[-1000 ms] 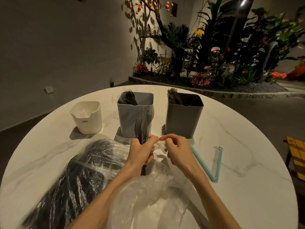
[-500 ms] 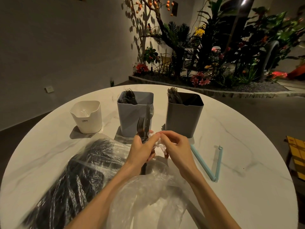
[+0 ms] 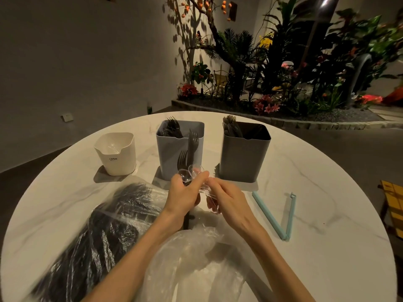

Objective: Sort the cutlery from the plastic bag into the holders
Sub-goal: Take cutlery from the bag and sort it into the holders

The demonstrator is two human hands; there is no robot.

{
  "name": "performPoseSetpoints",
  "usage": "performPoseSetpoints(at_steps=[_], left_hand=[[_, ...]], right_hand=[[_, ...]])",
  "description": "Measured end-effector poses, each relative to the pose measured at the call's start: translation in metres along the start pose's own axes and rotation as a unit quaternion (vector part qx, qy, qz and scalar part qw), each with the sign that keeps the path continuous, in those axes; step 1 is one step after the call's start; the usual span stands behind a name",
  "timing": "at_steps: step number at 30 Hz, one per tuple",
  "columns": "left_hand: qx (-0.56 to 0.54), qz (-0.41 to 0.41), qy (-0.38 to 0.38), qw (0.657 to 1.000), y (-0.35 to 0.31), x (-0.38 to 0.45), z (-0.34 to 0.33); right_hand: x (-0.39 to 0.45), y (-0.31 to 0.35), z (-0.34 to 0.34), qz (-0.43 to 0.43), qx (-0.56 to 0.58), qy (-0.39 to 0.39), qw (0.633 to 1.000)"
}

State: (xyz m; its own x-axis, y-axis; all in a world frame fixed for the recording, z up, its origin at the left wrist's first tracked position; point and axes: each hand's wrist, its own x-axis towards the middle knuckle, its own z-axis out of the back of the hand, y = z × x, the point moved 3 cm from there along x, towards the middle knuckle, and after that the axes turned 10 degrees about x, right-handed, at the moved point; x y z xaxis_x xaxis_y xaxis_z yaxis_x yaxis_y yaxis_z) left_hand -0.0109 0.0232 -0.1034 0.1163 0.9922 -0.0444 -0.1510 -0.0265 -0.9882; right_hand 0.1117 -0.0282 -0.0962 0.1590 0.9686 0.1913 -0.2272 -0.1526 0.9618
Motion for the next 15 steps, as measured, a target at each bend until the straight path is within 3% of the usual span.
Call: performPoseSetpoints(at_steps=[5, 9, 12, 15], left_hand=[[0.101, -0.068, 0.03, 0.992, -0.012, -0.001, 0.008], [0.178, -0.123, 0.02, 0.976, -0.018, -0.011, 0.004], [0.199, -0.161, 0.016, 0.967, -0.02, -0.013, 0.004], [0.153, -0.179, 0.065, 0.97, -0.025, -0.011, 0.006]], right_hand=[[-0.004, 0.004, 0.006, -0.073, -0.046, 0.16, 0.983], [-0.006, 0.003, -0.005, 0.001, -0.185, 0.063, 0.981], [-0.003, -0.005, -0.012, -0.002, -0.158, 0.001, 0.987], [-0.005, -0.008, -0.019, -0.033, -0.068, 0.005, 0.997]])
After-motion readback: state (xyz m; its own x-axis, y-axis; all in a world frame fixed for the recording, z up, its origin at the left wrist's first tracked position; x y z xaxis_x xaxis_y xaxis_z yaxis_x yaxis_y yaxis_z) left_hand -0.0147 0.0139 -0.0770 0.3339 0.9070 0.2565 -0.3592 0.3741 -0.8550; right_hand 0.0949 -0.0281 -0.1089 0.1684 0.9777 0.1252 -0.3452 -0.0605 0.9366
